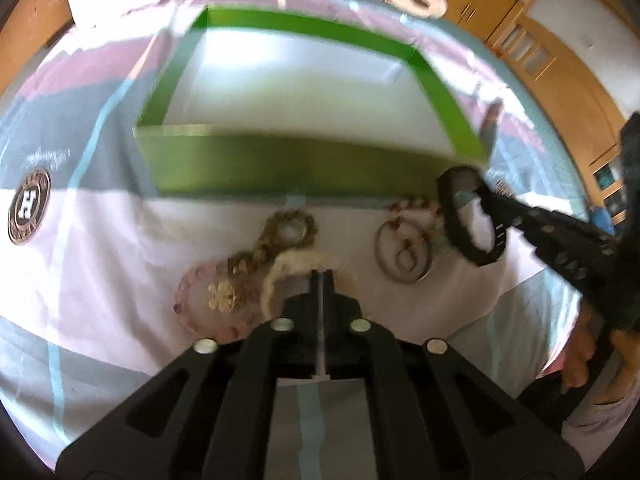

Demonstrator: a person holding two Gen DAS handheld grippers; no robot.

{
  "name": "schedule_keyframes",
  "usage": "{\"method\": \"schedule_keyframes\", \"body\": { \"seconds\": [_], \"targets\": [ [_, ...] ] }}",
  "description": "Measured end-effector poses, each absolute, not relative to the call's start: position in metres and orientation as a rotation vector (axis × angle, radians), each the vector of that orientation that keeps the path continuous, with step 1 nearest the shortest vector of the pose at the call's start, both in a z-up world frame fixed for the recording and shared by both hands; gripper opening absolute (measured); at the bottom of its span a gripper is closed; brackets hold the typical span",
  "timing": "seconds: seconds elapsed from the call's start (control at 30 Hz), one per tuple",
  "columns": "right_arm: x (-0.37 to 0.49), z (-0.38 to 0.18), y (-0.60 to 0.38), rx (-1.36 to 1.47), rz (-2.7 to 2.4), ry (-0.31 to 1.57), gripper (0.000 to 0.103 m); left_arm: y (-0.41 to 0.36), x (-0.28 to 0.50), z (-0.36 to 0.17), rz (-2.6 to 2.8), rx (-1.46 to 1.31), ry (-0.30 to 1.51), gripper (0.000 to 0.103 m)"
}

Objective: Organize jewelry
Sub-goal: 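Lift both held watches and carry them toward the green box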

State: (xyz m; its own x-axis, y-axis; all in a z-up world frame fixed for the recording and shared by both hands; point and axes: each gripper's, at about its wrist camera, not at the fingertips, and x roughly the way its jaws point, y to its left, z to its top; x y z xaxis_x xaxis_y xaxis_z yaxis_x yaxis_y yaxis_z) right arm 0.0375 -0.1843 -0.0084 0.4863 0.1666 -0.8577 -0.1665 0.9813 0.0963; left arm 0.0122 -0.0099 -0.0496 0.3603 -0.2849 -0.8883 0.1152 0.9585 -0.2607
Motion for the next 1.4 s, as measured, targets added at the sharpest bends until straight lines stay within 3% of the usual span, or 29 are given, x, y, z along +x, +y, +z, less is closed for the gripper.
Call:
{"method": "schedule_keyframes", "body": {
  "seconds": [0.03,0.17,0.47,0.63,0.97,1.07,1.4],
  "targets": [
    [0.038,-0.011,-0.185,0.0,0.202,1.054,0.005,-0.007,0.011,-0.053,-0.254,-0.154,1.186,0.009],
    [0.037,-0.015,-0.184,-0.002,0.204,1.07,0.005,-0.018,0.012,-0.064,-0.241,-0.098,1.209,0.036],
    [0.035,-0.014,-0.187,0.01,0.212,1.067,0.005,-0.026,0.022,-0.077,-0.239,-0.085,1.212,0.036],
    [0.033,-0.013,-0.187,0.009,0.223,1.069,0.005,-0.012,0.013,-0.074,-0.289,-0.089,1.194,0.03],
    [0.031,-0.011,-0.189,0.016,0.23,1.069,0.005,0.004,0.002,-0.057,-0.277,-0.077,1.137,0.033],
    [0.031,-0.012,-0.188,0.011,0.234,1.073,0.005,0.002,0.0,-0.05,-0.271,-0.065,1.12,0.042],
    [0.033,-0.017,-0.183,-0.002,0.24,1.085,0.005,-0.003,0.01,-0.074,-0.209,-0.017,1.21,0.041]
  ]
}}
